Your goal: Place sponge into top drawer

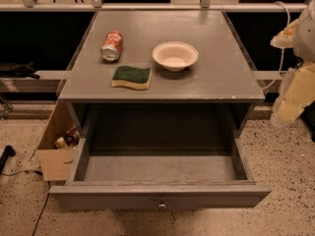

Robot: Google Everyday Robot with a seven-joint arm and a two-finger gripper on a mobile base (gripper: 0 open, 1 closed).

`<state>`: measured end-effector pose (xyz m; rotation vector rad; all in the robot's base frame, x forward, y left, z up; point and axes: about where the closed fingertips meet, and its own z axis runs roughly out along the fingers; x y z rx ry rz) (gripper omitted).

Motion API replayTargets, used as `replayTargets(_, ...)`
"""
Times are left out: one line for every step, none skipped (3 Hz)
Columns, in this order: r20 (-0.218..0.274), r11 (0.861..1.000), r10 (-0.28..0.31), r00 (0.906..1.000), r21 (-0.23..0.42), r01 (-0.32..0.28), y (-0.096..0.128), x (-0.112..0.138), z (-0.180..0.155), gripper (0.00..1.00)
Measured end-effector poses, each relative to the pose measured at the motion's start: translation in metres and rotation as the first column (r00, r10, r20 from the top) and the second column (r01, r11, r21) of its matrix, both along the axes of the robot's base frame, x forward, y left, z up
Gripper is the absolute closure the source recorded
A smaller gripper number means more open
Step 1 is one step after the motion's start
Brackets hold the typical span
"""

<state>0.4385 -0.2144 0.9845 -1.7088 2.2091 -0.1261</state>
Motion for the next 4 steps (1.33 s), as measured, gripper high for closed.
replayTargets(0.0, 1.0, 0.0, 1.0, 0.0, 0.0, 0.0, 0.0, 0.0, 0.0)
replayTargets(0.004, 1.0, -0.003, 1.0, 0.014, 0.003, 0.002, 0.002, 0.0, 0.0)
replayTargets(0.007, 0.995, 0.019, 0.9998, 0.095, -0.02, 0.013, 0.014, 0.0, 0.0)
replayTargets(0.012, 0.93, 0.115, 0.9933, 0.35, -0.112, 0.05, 0.061, -0.001, 0.0)
